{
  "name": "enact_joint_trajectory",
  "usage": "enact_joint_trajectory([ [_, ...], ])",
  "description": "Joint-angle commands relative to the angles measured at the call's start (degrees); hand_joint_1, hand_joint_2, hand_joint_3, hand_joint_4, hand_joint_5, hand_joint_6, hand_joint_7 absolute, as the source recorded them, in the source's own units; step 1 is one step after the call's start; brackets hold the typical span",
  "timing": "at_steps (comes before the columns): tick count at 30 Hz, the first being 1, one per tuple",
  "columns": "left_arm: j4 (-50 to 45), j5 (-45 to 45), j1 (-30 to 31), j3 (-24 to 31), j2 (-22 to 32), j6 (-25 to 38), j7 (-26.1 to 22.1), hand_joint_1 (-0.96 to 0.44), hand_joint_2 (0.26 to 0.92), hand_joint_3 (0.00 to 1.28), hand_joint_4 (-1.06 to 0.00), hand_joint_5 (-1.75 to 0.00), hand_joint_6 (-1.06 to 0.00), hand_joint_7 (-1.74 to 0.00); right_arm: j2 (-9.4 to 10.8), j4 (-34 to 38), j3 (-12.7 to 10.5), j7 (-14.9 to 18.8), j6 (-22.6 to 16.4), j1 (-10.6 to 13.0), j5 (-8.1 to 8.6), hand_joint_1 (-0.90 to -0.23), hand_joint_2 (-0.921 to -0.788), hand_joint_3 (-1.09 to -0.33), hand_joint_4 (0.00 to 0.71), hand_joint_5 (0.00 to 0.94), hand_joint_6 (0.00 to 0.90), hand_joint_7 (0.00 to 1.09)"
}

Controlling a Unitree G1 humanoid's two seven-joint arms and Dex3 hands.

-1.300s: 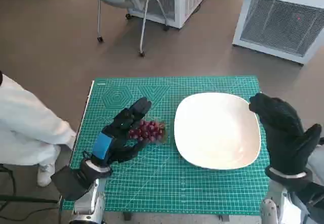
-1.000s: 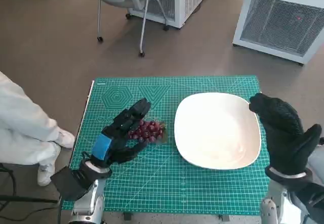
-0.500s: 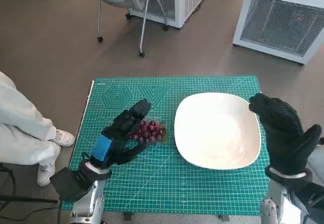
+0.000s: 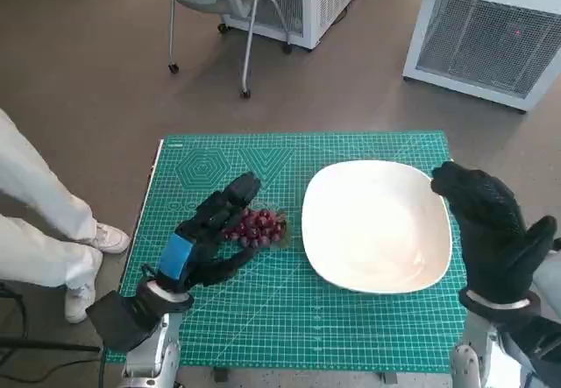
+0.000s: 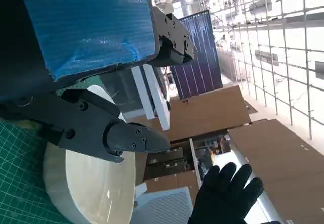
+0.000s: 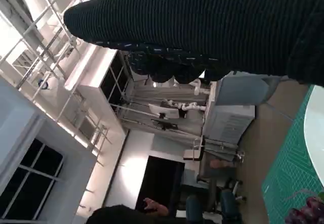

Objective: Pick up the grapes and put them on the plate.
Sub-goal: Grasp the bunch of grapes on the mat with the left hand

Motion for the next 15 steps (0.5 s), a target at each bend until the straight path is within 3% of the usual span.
enact_joint_trajectory([
  [1, -1.0, -0.3, 0.4, -0.3, 0.1, 0.5, 0.3, -0.42, 0.921, 0.17, -0.22, 0.0, -0.32, 0.0, 0.2, 0.1, 0.1, 0.0, 0.5, 1.1, -0.32, -0.409, -0.921, -0.574, 0.49, 0.368, 0.209, 0.85],
  [15, -1.7, 0.4, 0.2, -0.4, 0.6, 1.2, 0.9, -0.42, 0.921, 0.17, -0.23, 0.0, -0.32, 0.0, -0.1, -0.3, 0.0, 0.1, 0.3, 1.6, -0.29, -0.407, -0.921, -0.577, 0.488, 0.371, 0.211, 0.85],
])
